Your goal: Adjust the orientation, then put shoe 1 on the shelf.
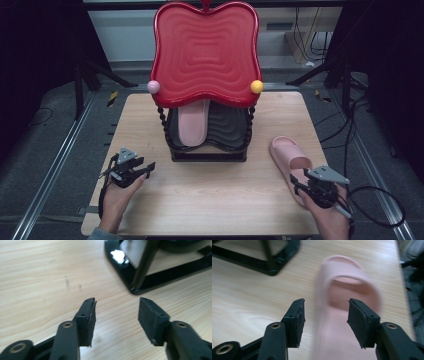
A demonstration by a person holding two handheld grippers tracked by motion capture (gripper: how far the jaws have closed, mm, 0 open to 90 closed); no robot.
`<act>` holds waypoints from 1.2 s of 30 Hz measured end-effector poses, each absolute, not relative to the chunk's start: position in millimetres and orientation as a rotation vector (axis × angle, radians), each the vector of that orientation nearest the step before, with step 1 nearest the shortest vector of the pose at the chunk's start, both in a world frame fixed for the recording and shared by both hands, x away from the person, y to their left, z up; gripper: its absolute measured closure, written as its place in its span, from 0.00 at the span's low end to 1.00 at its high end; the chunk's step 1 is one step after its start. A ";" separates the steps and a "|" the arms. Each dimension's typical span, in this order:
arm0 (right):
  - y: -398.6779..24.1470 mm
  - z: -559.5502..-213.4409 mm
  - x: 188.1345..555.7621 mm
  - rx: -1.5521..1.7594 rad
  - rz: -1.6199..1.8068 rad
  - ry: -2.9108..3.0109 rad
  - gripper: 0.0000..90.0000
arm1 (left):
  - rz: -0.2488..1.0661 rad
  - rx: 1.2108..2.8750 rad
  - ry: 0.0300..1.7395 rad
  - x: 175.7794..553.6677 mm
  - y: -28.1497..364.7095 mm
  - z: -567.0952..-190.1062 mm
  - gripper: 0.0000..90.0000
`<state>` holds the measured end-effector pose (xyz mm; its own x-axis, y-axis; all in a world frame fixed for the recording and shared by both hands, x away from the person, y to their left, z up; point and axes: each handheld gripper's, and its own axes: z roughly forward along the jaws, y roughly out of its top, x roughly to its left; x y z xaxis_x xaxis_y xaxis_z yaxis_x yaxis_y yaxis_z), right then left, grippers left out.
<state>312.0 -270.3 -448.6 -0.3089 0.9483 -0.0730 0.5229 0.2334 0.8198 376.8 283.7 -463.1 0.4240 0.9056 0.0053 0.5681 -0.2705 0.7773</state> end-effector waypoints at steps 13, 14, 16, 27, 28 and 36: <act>-307.9 -465.7 348.2 1.451 0.824 1.960 0.43 | 0.669 1.964 1.304 373.9 297.0 -475.5 0.34; -308.2 -467.0 350.9 1.450 0.817 1.966 0.43 | 0.672 1.967 1.304 373.6 297.0 -476.1 0.34; -309.0 -469.6 356.8 1.455 0.805 1.973 0.42 | 0.676 1.970 1.305 373.5 296.7 -476.7 0.34; -306.8 -475.9 382.8 1.447 0.781 2.039 0.61 | 0.692 1.979 1.298 372.2 294.4 -477.8 0.34; -307.4 -476.3 384.2 1.441 0.770 2.040 0.64 | 0.692 1.979 1.297 372.1 293.9 -478.0 0.34; -319.5 -473.6 384.7 1.459 0.800 2.021 0.91 | 0.692 1.981 1.299 372.2 294.5 -478.7 0.35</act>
